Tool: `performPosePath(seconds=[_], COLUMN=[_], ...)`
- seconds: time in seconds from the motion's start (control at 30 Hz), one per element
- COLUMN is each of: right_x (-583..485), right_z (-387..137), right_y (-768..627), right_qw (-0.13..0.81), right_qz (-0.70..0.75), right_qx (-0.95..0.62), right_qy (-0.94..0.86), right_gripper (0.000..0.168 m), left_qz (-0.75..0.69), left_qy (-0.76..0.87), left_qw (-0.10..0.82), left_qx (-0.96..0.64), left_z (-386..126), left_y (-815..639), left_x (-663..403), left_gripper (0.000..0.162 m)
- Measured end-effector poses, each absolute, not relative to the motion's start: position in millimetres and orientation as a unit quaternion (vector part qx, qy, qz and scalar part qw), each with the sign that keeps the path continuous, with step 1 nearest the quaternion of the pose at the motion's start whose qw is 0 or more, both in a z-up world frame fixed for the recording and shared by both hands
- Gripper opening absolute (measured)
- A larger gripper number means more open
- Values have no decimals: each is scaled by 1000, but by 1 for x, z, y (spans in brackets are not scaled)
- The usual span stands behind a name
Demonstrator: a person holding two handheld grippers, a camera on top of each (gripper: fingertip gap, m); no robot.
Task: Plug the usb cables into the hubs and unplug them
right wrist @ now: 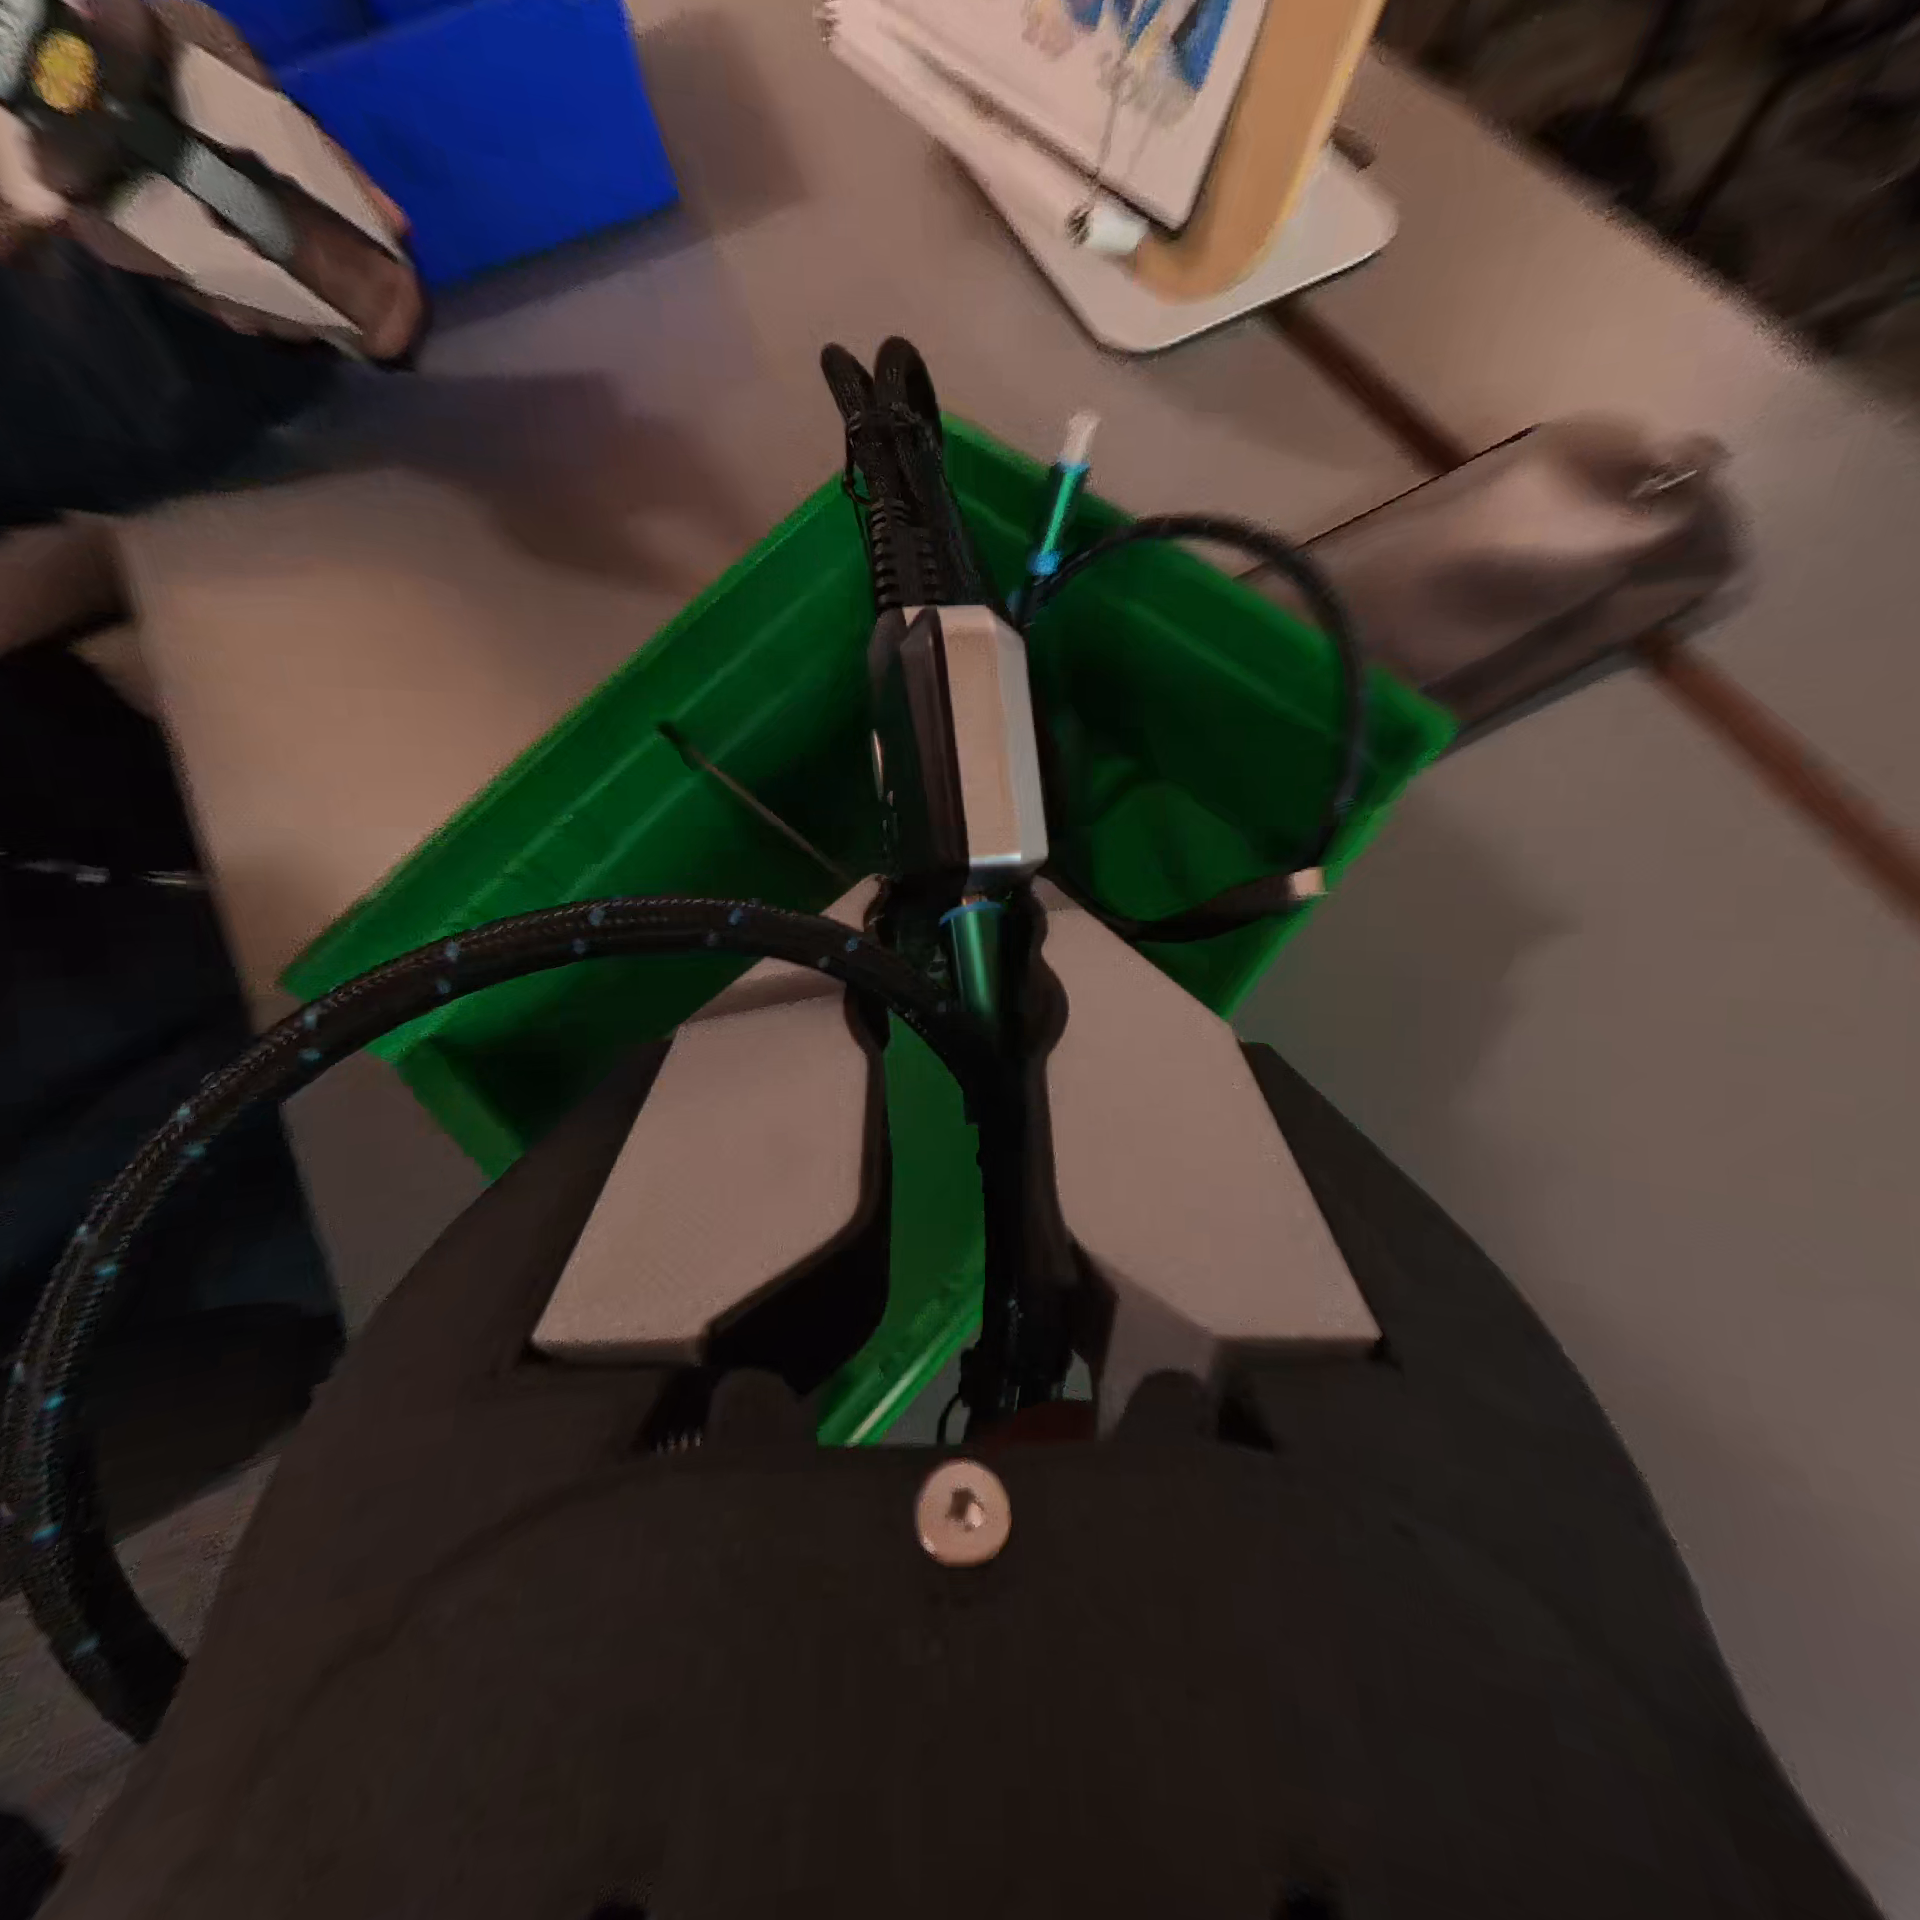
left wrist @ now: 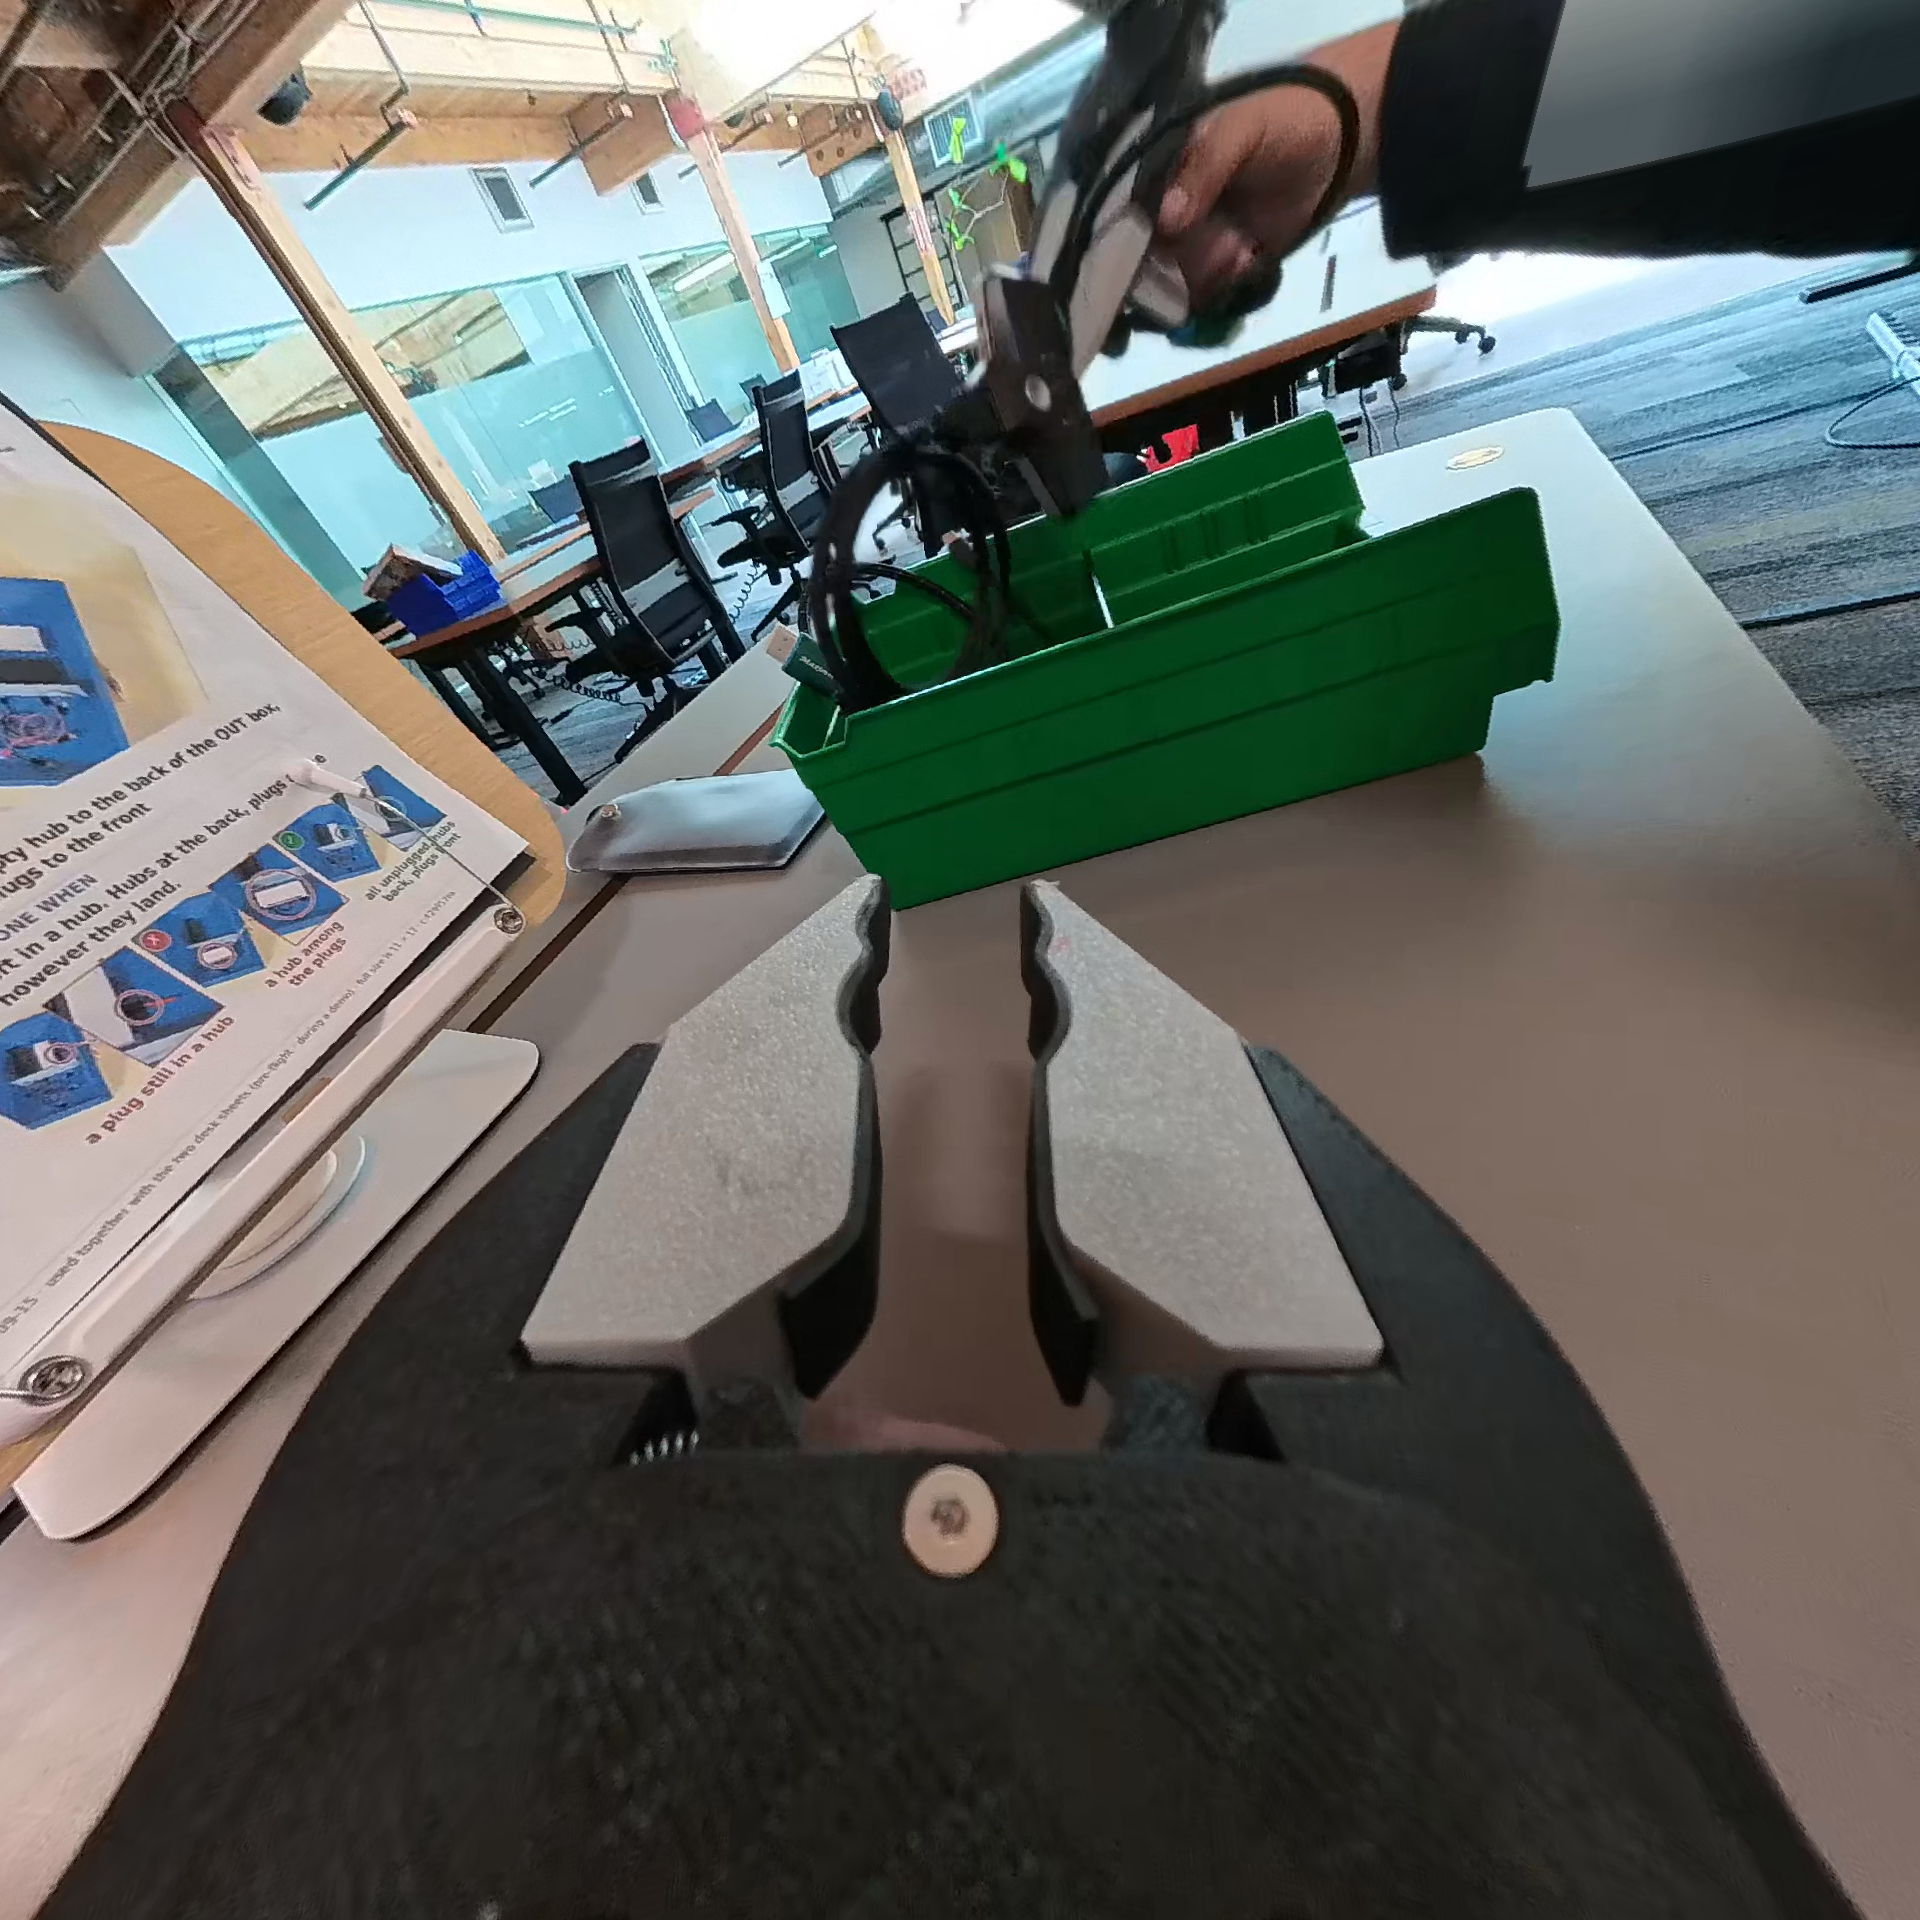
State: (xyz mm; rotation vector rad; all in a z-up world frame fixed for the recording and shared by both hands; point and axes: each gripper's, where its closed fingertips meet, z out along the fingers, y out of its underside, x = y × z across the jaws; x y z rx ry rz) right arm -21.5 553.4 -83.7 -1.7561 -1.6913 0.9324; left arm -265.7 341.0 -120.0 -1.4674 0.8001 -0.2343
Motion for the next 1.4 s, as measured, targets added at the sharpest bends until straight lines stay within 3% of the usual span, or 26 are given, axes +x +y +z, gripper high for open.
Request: performPosePath(seconds=[0.17, 0.3, 0.4, 0.53, 0.63, 1.03, 1.4], right_x=[-10, -8, -31, -69, -77, -49, -38], right_z=[-15, 30, 19, -34, -56, -112, -42], right_y=[560, 571, 562, 554, 557, 540, 464], right_qw=[376, 447, 421, 331, 263, -25, -38], right_qz=[171, -60, -159, -182, -122, 34, 381], right_qx=[-637, -613, -576, -546, -570, -648, -593], right_qy=[-651, -649, -683, -747, -768, -761, -709], right_gripper=[18, 18, 19, 17, 10, 10, 10], left_qz=[-103, -102, -103, -101, -97, -96, -103], left_qy=[357, 357, 358, 362, 363, 371, 365], left_qw=[665, 667, 668, 668, 669, 662, 663], left_qx=[-648, -646, -644, -643, -642, -644, -645], left_z=[-119, -118, -117, -117, -118, -122, -120], left_y=[340, 340, 339, 339, 338, 338, 338], left_x=[-263, -262, -260, -256, -258, -256, -259], left_gripper=[22, 22, 22, 22, 22, 22, 22])
